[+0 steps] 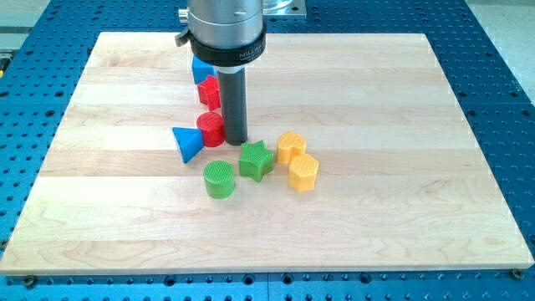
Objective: Form a triangle using green blocks and the blue triangle
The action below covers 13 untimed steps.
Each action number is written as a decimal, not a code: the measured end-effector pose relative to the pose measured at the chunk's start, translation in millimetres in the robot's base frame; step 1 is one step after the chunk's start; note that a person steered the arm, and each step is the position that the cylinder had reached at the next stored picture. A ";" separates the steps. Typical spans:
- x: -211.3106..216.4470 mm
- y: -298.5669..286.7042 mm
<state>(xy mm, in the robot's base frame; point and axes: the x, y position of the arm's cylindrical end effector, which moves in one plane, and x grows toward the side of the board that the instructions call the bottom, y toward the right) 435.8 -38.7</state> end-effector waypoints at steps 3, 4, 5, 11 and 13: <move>-67.9 3.6; -65.9 -5.7; -65.9 -7.0; 0.0 -27.9; 79.7 -83.9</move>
<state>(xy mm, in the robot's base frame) 515.5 -122.6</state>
